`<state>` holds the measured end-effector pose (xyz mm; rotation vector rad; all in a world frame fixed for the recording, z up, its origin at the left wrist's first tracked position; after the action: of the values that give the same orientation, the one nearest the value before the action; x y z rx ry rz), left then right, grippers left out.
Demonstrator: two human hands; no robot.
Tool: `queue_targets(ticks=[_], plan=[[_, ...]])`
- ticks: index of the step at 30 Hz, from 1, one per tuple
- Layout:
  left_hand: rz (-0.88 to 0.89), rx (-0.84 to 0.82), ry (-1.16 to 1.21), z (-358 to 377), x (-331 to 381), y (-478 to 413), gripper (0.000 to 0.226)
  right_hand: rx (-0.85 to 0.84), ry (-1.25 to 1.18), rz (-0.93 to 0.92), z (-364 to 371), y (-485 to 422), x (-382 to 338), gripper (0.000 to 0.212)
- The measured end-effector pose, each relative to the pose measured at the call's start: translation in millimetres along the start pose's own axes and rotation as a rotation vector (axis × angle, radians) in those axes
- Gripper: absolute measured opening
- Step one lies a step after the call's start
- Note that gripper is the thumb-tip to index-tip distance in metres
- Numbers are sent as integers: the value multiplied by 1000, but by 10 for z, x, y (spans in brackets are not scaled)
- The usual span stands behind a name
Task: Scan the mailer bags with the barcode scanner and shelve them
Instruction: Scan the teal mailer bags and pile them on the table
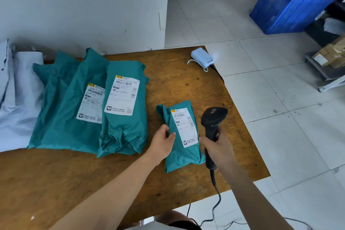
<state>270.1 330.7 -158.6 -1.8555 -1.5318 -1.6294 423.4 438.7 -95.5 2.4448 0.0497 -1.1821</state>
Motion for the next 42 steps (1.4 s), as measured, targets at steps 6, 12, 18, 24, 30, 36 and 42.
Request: queue_targets(ticks=[6, 12, 18, 24, 30, 36, 42], plan=[[184, -17, 79, -380, 529, 289, 20, 162, 224, -37, -19, -352, 333, 38], [267, 126, 241, -1273, 1074, 226, 21, 97, 437, -61, 244, -363, 473, 38], [222, 279, 352, -2095, 1183, -173, 26, 187, 617, 121, 280, -367, 305, 85], [47, 224, 367, -2137, 859, -535, 17, 138, 327, -231, 599, -260, -883, 62], [-103, 170, 624, -2098, 628, -717, 63, -414, -188, 109, 1449, -24, -1217, 89], [-194, -28, 578, -1611, 422, -749, 53, -649, -301, 216, 1960, 78, -1296, 73], [-212, -73, 591, -1554, 283, -865, 83, -711, -375, 254, 2176, 130, -1186, 55]])
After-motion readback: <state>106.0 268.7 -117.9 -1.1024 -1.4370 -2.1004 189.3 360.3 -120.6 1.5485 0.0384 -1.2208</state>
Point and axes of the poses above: each hand's wrist, its own y-axis away from the middle knuckle, its own z-axis out of the palm, x = y × z, the point moved 9 cm from there along -y, towards the middle knuckle, and after that the axes turned 14 degrees about x, right-handed, at the moved point
